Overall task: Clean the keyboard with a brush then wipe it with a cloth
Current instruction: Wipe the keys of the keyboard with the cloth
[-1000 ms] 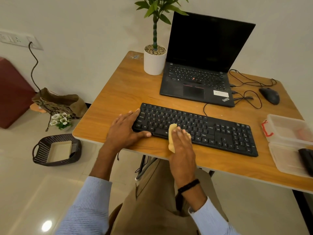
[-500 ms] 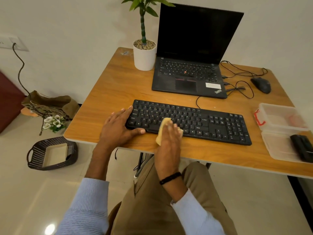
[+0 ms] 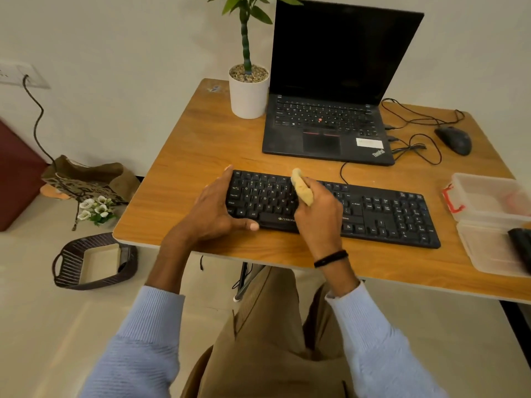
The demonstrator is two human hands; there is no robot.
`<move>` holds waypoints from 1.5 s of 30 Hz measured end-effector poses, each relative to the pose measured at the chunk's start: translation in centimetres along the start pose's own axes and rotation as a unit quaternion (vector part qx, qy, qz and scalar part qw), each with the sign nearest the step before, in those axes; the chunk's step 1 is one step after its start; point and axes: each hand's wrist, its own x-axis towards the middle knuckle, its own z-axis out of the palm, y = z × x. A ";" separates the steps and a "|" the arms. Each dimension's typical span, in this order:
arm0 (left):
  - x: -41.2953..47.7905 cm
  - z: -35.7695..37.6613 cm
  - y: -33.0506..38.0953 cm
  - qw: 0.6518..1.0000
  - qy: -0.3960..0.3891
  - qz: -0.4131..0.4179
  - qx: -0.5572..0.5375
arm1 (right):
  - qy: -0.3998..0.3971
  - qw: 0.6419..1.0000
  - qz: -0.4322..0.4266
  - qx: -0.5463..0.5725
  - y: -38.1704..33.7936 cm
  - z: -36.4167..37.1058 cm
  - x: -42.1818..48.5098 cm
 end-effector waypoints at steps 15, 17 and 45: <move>1.7 -0.3 -0.2 0.999 -0.006 0.028 0.016 | -0.134 0.983 -0.083 -0.093 -0.2 2.4 0.6; 1.7 -0.3 -0.4 0.999 -0.003 0.030 0.016 | -0.181 0.973 -0.112 -0.093 -1.3 2.6 -0.4; 1.7 -0.2 -0.5 1.000 -0.018 0.016 -0.002 | -0.196 0.963 -0.148 -0.113 -3.3 6.1 3.9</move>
